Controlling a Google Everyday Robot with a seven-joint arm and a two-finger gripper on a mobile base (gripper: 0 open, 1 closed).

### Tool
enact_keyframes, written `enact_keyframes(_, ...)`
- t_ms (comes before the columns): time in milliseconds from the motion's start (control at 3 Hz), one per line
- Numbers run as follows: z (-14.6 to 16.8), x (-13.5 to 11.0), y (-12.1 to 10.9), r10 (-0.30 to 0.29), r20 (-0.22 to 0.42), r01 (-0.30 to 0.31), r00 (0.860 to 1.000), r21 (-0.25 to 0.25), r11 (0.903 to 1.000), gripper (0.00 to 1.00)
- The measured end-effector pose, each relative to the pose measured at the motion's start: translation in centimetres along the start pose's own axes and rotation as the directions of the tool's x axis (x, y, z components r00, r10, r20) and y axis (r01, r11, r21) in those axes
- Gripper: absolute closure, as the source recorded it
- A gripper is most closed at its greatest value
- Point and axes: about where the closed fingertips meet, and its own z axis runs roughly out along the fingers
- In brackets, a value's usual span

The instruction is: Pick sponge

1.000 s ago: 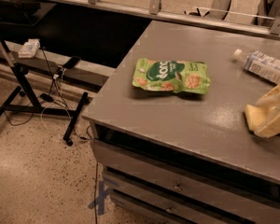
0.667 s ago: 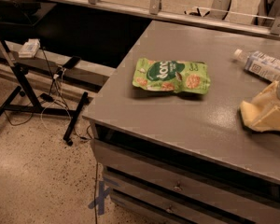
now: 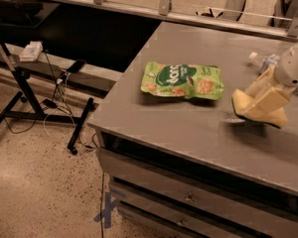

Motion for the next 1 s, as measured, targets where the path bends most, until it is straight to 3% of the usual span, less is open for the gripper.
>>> enact_keyframes(333, -1.0, -4.1, -0.2, -0.01, 0.101, 0.01, 0.995, -0.005, 0.9999, 1.0)
enact_keyframes(667, -3.2, -6.7, -0.2, 0.037, 0.169, -0.036, 0.985, -0.008, 0.9993, 1.0)
enact_keyframes(1000, -5.4, -8.6, -0.1, 0.115, 0.235, -0.112, 0.965, -0.027, 0.9933, 1.0)
